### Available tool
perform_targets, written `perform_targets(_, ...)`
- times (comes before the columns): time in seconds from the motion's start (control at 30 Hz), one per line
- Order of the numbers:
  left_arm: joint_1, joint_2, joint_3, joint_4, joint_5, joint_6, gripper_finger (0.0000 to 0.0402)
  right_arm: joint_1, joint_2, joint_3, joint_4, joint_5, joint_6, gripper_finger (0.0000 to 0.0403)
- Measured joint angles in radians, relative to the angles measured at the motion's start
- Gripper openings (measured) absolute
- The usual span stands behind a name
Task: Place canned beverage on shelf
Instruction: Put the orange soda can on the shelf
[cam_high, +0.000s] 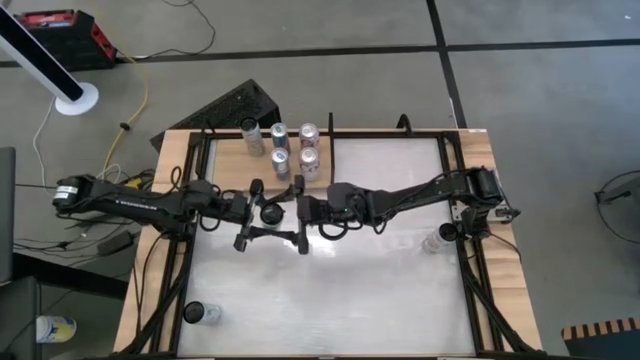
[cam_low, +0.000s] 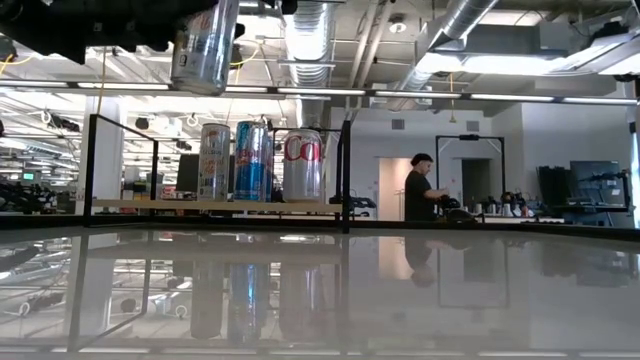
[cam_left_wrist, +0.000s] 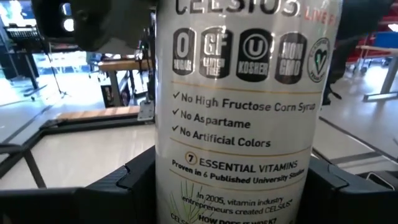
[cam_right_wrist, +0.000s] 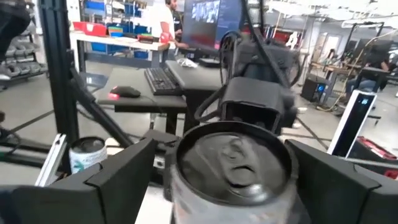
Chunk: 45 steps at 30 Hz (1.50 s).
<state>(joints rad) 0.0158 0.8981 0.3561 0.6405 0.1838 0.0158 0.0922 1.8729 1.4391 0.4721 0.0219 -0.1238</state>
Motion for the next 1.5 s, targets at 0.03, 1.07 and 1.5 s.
perform_targets(0.03,0.000,0.006,0.000,0.006,0.004,0.000,0.0234,0.001,0.000,0.000,-0.007,0.001,0.000,0.0375)
perform_targets(1.07,-0.012,-0.009,0.077,-0.462,-0.191,-0.110,0.0380,0.025,-0.002,-0.035,-0.365,0.113,0.139,0.0278)
perform_targets(1.5,-0.090,-0.008,0.076,-0.535,-0.201,-0.169,0.0381,0.057,-0.002,-0.400,0.160,0.176,0.243,0.0278)
